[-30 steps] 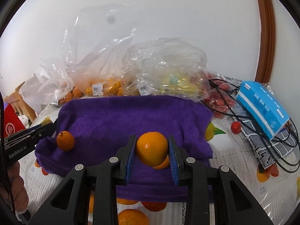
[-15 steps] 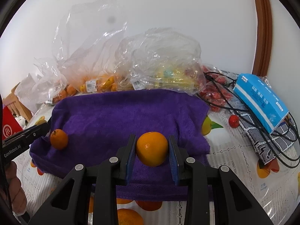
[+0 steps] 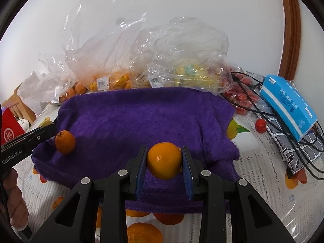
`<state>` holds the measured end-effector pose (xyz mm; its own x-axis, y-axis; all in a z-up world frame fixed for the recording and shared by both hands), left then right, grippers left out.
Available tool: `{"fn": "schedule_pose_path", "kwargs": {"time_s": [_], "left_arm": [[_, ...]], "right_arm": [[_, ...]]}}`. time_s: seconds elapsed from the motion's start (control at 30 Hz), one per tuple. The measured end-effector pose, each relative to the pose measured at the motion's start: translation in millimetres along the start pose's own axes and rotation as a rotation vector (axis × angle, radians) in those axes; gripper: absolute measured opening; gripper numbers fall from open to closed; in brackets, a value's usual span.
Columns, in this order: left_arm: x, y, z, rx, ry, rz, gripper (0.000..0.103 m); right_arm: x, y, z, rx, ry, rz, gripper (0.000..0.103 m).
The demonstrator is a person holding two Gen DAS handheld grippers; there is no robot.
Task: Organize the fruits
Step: 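Carry the orange over the towel with the right gripper while the left carries the yellow-brown fruit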
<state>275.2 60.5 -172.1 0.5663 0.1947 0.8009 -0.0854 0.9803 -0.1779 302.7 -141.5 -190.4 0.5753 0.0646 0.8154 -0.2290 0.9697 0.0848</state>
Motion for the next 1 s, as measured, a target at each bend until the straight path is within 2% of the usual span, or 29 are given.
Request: {"fn": "schedule_pose_path", "kwargs": {"time_s": [1.0], "left_arm": [[-4.0, -3.0, -4.3, -0.008, 0.019, -0.009, 0.028]], "right_arm": [[-4.1, 2.9, -7.2, -0.004, 0.037, 0.021, 0.033]]}}
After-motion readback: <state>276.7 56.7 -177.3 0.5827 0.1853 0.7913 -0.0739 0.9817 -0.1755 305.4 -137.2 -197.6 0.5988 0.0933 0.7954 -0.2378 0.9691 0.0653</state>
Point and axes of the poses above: each gripper's, at about its wrist camera, not at the fingertips, and z roughly against the way its jaws point, y to its left, x to its top, the point moved 8 cm from there along -z, roughly the way its jaws point, and after that the axes turned 5 degrees about -y, right-handed, at the moved point
